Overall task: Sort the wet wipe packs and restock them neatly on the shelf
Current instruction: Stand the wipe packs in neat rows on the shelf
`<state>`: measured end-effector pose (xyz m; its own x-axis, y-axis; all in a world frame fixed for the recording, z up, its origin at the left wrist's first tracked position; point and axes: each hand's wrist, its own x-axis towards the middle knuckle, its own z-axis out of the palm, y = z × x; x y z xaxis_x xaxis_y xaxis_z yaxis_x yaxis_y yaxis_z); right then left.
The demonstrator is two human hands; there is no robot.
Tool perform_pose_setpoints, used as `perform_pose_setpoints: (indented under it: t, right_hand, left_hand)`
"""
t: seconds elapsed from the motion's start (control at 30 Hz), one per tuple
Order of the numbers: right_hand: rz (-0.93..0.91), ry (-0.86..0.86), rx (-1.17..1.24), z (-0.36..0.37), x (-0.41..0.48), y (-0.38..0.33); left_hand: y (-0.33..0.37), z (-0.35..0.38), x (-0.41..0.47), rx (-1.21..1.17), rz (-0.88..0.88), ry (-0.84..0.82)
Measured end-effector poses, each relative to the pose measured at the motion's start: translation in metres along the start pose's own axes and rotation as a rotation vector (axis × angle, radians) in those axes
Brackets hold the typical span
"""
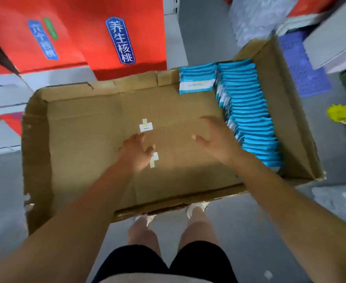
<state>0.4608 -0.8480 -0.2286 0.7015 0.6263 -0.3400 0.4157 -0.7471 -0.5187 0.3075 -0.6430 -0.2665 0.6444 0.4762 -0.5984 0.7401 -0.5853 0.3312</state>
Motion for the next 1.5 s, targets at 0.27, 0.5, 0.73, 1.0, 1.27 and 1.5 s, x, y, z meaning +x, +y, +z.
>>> perform_pose_setpoints:
  t: [0.27, 0.5, 0.73, 1.0, 1.27, 1.5]
  right_hand:
    - [-0.206, 0.127, -0.232, -0.028, 0.173, 0.054]
    - [-0.269, 0.201, -0.557, -0.017, 0.218, 0.067]
    - [-0.295, 0.160, -0.527, -0.011, 0.206, 0.066]
    - [-0.024, -0.181, -0.068, -0.021, 0.154, 0.043]
    - [0.328, -0.619, 0.763, -0.004, -0.004, 0.034]
    - [0.121, -0.454, 0.372, -0.040, -0.076, 0.074]
  left_hand:
    - [0.008, 0.065, 0.032, -0.030, -0.084, 0.050]
    - [0.008, 0.105, 0.031, 0.024, -0.149, 0.105]
    - [0.016, 0.093, 0.029, -0.057, -0.179, 0.054]
    - [0.059, 0.067, -0.006, -0.824, -0.334, 0.227]
    - [0.096, 0.078, -0.069, -1.693, -0.313, -0.319]
    - [0.106, 0.103, -0.124, -1.781, -0.429, -0.349]
